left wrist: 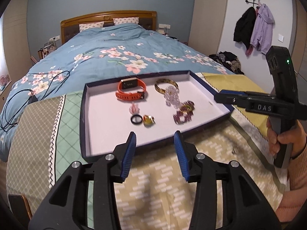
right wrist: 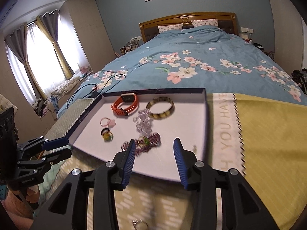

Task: Organize jewelry
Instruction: 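Open both grippers and withdraw them from the lid, then grasp the green-stone ring with the left gripper while the right gripper grasps the silver ring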

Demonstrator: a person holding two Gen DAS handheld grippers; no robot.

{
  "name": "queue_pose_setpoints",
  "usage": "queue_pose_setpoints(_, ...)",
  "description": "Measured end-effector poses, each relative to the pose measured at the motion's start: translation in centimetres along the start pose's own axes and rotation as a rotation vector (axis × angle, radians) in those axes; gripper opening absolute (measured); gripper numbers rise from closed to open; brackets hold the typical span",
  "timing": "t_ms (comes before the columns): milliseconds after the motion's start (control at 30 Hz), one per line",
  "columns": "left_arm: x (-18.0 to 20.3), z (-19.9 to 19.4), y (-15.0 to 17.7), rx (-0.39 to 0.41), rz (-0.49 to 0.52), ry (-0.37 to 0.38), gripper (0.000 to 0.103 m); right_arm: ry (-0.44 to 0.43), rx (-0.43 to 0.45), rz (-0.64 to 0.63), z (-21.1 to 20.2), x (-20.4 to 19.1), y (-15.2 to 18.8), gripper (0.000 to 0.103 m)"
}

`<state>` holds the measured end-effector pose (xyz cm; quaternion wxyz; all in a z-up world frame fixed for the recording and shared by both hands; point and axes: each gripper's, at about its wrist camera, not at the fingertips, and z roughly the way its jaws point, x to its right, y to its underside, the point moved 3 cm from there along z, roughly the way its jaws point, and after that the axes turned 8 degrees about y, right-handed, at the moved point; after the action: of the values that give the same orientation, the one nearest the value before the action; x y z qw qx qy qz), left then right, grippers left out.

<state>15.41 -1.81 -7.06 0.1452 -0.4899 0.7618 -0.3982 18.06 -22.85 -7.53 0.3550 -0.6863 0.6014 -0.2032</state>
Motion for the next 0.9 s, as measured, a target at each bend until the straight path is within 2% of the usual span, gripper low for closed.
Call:
queue_pose_setpoints(233, 1.8, -0.1, 2.0, -0.032, 0.029, 0.046, 0.043, -0.002, -0.015, -0.005, -2.0, 1.2, 2.1, 0.038)
queue_pose_setpoints(567, 3.9, 1.5, 3.3, -0.088, 0.062, 0.087, 0.044, -0.015, -0.097, -0.097, -2.4, -0.2, 6.4, 0.040)
queue_pose_setpoints(900, 4.2, 3.5, 3.4, -0.150, 0.044, 0.093, 0.044, -0.006, -0.129, -0.181, -2.4, -1.8, 7.7, 0.040)
